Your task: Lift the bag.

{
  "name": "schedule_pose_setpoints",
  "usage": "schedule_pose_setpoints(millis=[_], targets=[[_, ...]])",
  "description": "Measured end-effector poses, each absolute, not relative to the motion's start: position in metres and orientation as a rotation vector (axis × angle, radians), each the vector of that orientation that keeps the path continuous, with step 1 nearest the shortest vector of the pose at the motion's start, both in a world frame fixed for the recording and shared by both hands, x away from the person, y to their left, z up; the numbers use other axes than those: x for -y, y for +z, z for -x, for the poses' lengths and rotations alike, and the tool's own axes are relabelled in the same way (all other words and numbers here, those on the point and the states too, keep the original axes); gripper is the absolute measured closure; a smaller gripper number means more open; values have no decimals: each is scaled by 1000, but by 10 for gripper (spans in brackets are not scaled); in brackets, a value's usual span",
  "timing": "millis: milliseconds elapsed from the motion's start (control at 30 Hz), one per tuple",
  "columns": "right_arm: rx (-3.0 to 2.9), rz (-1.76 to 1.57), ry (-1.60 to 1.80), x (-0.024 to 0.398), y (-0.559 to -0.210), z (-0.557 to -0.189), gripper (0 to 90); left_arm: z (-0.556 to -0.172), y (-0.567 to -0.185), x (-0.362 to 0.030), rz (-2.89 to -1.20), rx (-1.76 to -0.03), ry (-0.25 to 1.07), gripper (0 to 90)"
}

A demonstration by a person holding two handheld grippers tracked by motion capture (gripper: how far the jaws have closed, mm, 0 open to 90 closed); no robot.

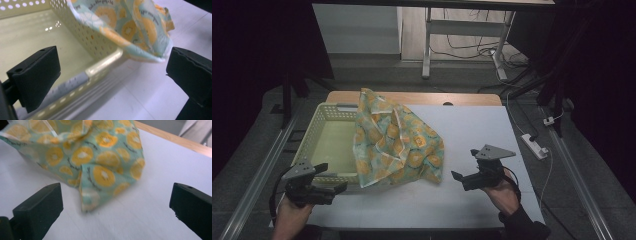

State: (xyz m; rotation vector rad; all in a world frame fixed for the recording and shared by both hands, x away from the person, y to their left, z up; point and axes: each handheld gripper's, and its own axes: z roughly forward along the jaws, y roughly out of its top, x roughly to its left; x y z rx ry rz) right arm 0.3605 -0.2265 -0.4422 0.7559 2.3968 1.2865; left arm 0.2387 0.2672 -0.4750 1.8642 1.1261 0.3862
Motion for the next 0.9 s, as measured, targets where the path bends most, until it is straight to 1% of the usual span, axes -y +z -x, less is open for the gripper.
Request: schedule_pose_setpoints(millis=[400, 500, 567, 800, 900], targets=[[-2319, -913, 1243, 273, -463, -328, 0, -215, -494, -275, -1890, -1180, 406, 0], [-2310, -946, 1228, 282, -469, -321, 0, -211, -500, -279, -1882, -1183, 370, 0], [-2310, -971, 1219, 288, -474, -317, 0, -208, -505, -280, -1890, -1198, 369, 0], [-2323, -1050, 1171, 307, -489, -306, 0, -203, -519, -282, -1940, -1248, 357, 0], [-2339, -1071, 1136, 311, -495, -302, 0, -202, -519, -281, -1949, -1267, 373, 0]])
